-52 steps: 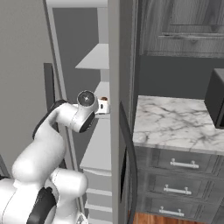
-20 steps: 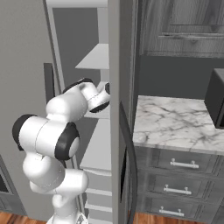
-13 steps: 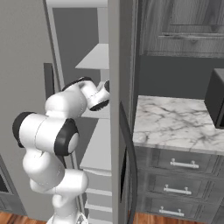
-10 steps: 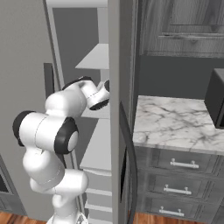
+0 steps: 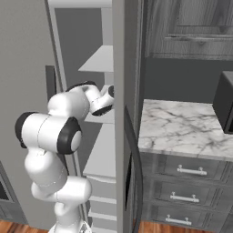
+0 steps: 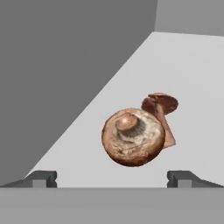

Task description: Take the mushroom, broccoli, and mushroom from the freezer and place them in the bowl on the counter.

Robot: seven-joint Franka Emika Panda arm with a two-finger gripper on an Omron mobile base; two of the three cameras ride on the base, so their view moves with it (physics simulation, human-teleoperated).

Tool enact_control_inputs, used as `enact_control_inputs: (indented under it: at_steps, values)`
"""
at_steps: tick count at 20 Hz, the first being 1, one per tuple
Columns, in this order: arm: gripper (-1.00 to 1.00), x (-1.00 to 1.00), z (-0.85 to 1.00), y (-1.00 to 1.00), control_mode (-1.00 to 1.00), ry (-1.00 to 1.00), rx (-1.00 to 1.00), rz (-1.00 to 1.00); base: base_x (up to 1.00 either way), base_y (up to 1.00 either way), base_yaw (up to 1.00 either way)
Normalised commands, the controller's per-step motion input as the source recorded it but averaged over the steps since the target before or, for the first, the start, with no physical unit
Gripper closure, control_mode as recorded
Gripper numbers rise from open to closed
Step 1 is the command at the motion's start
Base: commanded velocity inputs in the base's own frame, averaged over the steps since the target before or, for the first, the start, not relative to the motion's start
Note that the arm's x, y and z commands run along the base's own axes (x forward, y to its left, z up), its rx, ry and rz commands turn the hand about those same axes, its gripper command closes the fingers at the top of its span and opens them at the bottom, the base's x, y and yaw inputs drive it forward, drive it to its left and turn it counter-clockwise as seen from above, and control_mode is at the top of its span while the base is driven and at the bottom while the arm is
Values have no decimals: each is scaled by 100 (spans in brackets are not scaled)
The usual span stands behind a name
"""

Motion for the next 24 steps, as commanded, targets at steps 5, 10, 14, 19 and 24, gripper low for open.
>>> enact_control_inputs:
  at_steps: [5,10,14,19,24]
  values:
    - [-100,17,-16,1,-100,2,0,0,0,0,0]
    - [-100,22,-10,4,-100,5,0,0,0,0,0]
    - [-100,26,-13,10,-100,8,0,0,0,0,0]
    - [-100,27,-13,8,-100,2,0,0,0,0,0]
    - [100,23,-21,3,-100,0,0,0,0,0,0]
